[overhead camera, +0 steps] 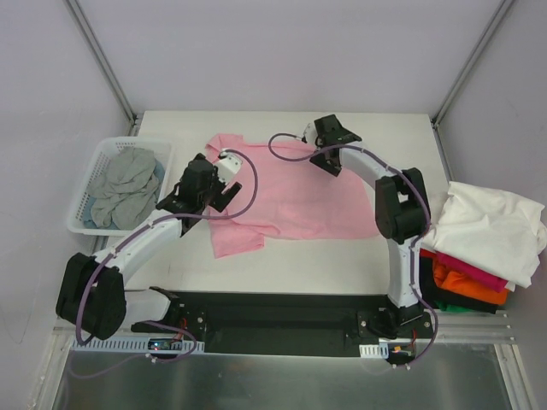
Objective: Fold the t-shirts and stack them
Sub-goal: Flatten out the tshirt
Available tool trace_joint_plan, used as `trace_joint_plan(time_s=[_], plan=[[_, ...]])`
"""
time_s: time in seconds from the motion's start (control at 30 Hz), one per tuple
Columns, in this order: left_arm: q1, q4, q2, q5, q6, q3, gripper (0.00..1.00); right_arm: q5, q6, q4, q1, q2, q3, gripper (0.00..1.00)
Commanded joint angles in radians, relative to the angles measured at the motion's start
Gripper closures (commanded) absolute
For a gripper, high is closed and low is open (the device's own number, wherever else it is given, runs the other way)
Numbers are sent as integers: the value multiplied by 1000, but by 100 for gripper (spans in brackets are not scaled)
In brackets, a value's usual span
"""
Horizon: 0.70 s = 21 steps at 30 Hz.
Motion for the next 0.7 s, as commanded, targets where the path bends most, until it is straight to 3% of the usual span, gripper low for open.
trace_joint_plan(time_s=[0.0,0.1,0.27,0.67], plan=[[-34,-100,-113,101,5,-55,1,-65,134,-103,41,-284,-132,4],[-56,-135,-175,123,20,-117,1,-60,152,-106,54,-416,-286,4],[-79,-155,-180,107,36,-172,1,-40,171,-108,54,-525,-407,3],[-229,-175,-95,-11,-32,-267,1,-54,215,-117,56,-542,-493,3]])
